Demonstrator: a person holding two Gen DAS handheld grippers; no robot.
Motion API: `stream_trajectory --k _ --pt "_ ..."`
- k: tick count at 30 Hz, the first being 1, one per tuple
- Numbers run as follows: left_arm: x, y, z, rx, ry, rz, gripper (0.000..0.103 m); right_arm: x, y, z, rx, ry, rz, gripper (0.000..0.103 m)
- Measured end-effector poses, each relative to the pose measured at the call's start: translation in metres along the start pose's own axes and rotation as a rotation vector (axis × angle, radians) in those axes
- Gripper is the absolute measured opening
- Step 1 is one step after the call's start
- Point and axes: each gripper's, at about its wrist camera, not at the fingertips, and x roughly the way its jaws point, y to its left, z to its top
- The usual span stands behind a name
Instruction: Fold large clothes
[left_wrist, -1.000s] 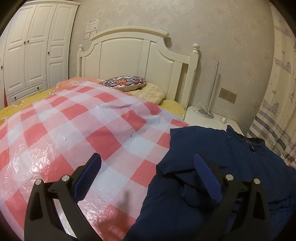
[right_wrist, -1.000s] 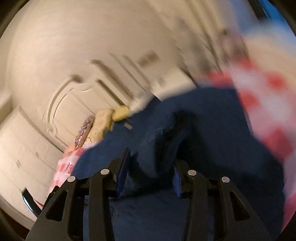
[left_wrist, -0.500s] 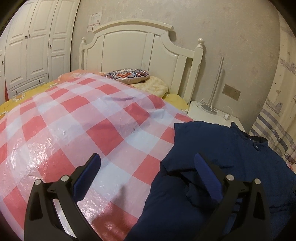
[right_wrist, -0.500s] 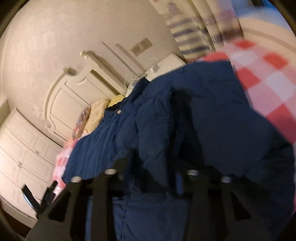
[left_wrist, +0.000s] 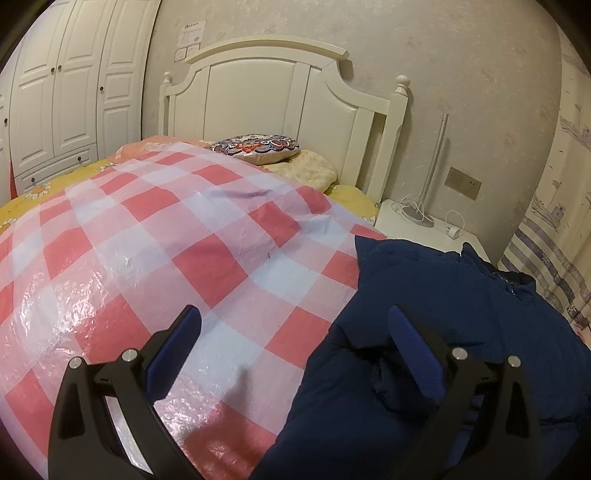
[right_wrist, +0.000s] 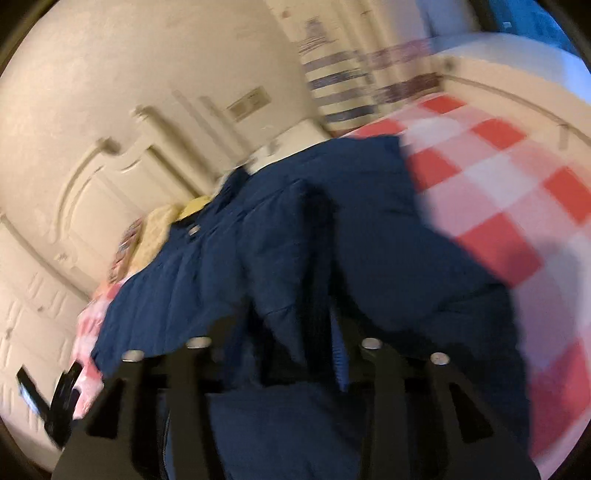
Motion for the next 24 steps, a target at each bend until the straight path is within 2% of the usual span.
stream_trajectory --k 1,2,4,5,7,8,11,12,14,18,21,24 --pt "0.001 0.0 0.0 -0.001 0.003 0.001 0.1 -0.008 0.002 0.002 -0.001 -0.026 -0.037 0.046" --pt "0.002 0.0 0.0 0.002 0.009 0.002 0.1 -0.019 0.008 0.003 -0.013 -0.074 -0.065 0.049" --pt "0.003 0.0 0.001 0.005 0.012 0.001 0.1 -0.035 0.027 0.006 -0.078 -0.141 -0.064 0.056" --pt "0.003 0.0 0.0 0.005 0.012 0.002 0.1 -0.04 0.043 0.007 -0.146 -0.155 -0.063 0.06" --pt "0.003 0.0 0.0 0.005 0.013 0.001 0.1 -0.038 0.071 0.002 -0.274 -0.147 -0.075 0.075" --pt "0.002 0.0 0.0 0.004 0.011 0.001 0.1 -0.031 0.09 -0.003 -0.375 -0.135 -0.079 0.076" --pt "0.003 0.0 0.0 0.0 0.01 0.001 0.1 -0.007 0.112 -0.011 -0.5 -0.09 -0.12 0.076" --pt "0.003 0.0 0.0 -0.001 0.011 0.002 0.1 0.007 0.113 -0.016 -0.531 -0.047 -0.153 0.076" --pt "0.004 0.0 0.0 0.0 0.012 0.006 0.1 0.036 0.1 -0.028 -0.563 0.024 -0.229 0.076" --pt "0.001 -0.001 0.0 0.004 0.0 0.013 0.1 0.043 0.091 -0.033 -0.567 0.018 -0.215 0.078" --pt "-0.005 -0.006 0.0 0.028 -0.023 0.05 0.1 0.045 0.093 -0.035 -0.58 0.022 -0.227 0.078" --pt "-0.015 -0.032 0.005 0.134 0.003 0.05 0.1 0.046 0.093 -0.036 -0.582 0.028 -0.221 0.08"
